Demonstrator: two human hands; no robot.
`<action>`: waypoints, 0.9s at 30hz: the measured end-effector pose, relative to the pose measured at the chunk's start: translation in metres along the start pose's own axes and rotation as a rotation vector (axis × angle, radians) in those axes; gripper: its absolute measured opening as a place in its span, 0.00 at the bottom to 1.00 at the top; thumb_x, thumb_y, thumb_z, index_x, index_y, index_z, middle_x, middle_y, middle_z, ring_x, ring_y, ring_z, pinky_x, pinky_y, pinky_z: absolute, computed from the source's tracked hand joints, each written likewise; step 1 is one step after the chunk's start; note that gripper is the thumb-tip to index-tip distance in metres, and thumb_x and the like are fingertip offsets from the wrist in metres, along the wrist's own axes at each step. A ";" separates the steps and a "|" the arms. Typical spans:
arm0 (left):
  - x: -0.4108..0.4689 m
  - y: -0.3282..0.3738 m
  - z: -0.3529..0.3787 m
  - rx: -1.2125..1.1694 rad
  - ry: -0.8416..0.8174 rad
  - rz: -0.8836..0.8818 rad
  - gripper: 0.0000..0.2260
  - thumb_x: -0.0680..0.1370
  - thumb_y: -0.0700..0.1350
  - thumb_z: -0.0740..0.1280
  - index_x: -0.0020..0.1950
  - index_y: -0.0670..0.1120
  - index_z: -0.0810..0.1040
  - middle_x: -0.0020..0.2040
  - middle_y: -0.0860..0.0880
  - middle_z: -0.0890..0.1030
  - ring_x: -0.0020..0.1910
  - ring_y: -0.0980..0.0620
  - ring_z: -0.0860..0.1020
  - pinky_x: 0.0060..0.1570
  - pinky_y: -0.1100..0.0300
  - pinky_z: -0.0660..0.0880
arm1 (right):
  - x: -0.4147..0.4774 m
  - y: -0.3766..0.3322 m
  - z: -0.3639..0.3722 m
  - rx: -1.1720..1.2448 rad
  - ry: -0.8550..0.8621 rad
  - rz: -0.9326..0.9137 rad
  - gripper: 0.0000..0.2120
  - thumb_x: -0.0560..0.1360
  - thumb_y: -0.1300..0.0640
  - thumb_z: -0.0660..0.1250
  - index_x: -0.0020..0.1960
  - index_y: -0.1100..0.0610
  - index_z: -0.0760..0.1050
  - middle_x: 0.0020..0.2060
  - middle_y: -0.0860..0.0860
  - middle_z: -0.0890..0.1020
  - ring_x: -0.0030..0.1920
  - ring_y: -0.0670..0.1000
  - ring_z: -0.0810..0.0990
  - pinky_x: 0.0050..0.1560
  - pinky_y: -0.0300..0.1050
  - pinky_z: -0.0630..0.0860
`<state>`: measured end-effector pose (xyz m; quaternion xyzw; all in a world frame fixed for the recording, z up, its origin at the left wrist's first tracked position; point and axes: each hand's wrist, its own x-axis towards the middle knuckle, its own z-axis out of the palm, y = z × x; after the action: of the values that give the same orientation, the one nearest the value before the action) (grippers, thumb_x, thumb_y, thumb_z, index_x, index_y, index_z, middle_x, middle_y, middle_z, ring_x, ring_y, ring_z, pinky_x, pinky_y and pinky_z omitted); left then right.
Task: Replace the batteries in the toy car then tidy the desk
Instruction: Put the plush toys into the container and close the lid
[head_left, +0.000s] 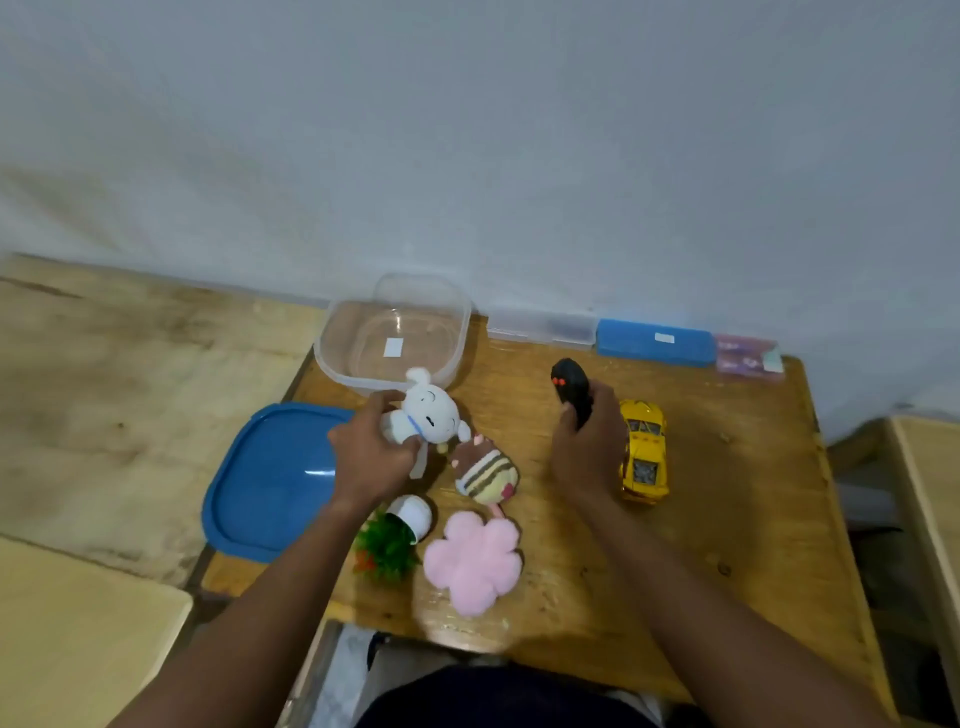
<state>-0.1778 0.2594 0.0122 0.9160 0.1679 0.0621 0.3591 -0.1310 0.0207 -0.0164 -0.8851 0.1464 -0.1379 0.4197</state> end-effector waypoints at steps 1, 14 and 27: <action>0.003 0.000 -0.004 -0.025 0.001 0.042 0.24 0.66 0.49 0.75 0.61 0.51 0.76 0.53 0.50 0.84 0.53 0.45 0.80 0.57 0.47 0.72 | 0.003 -0.006 0.002 0.001 0.001 -0.053 0.14 0.77 0.58 0.66 0.62 0.53 0.71 0.53 0.52 0.79 0.52 0.53 0.77 0.51 0.52 0.77; 0.126 -0.008 -0.038 -0.054 0.158 -0.044 0.21 0.69 0.46 0.74 0.61 0.49 0.75 0.52 0.48 0.83 0.50 0.44 0.81 0.45 0.56 0.72 | 0.066 -0.125 0.091 -0.170 -0.219 -0.205 0.10 0.75 0.55 0.68 0.55 0.56 0.80 0.45 0.54 0.79 0.44 0.55 0.78 0.40 0.43 0.70; 0.240 -0.057 -0.006 0.411 0.014 0.144 0.14 0.68 0.46 0.72 0.53 0.52 0.77 0.42 0.51 0.82 0.47 0.44 0.80 0.58 0.48 0.55 | 0.101 -0.146 0.184 -0.595 -0.273 -0.264 0.08 0.76 0.47 0.65 0.43 0.50 0.78 0.37 0.47 0.80 0.53 0.55 0.67 0.49 0.51 0.57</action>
<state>0.0303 0.3868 -0.0231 0.9791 0.1135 0.0587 0.1581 0.0503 0.2003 -0.0020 -0.9902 0.0073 -0.0226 0.1377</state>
